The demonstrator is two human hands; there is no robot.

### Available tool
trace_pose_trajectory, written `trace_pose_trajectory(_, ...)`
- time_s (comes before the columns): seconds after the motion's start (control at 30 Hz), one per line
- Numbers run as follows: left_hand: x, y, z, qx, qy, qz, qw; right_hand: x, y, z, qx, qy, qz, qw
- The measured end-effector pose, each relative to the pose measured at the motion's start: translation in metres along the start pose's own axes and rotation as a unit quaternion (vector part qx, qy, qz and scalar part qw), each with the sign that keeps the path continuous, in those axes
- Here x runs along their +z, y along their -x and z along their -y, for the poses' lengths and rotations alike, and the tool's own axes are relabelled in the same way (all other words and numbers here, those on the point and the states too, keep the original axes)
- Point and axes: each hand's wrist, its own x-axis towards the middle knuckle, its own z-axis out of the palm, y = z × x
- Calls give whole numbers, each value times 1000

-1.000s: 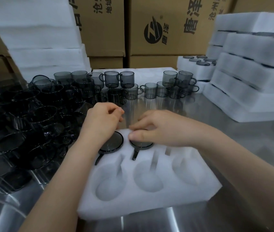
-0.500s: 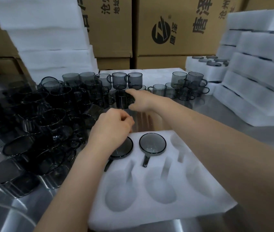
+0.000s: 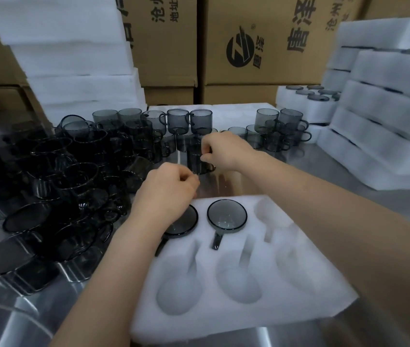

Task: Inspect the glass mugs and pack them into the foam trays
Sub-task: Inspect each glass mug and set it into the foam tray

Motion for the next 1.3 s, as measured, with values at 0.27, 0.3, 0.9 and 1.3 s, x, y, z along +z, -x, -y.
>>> trace_pose_trajectory(0.27,-3,1,-4,50,47,-63,996,-18,68,-8,-34,-251,-77,964)
trace_pose_trajectory(0.3,-3,2,-6,60,68,-66,994,-19,76,-5,-37,-286,-78,954)
trace_pose_trajectory(0.9,-3,9,-9,192,86,41,977,-8,112,4,-53,-577,-98,809)
trace_pose_trajectory(1.3,-3,13,-13,227,72,-44,970,-7,112,4,-59,-615,-34,785)
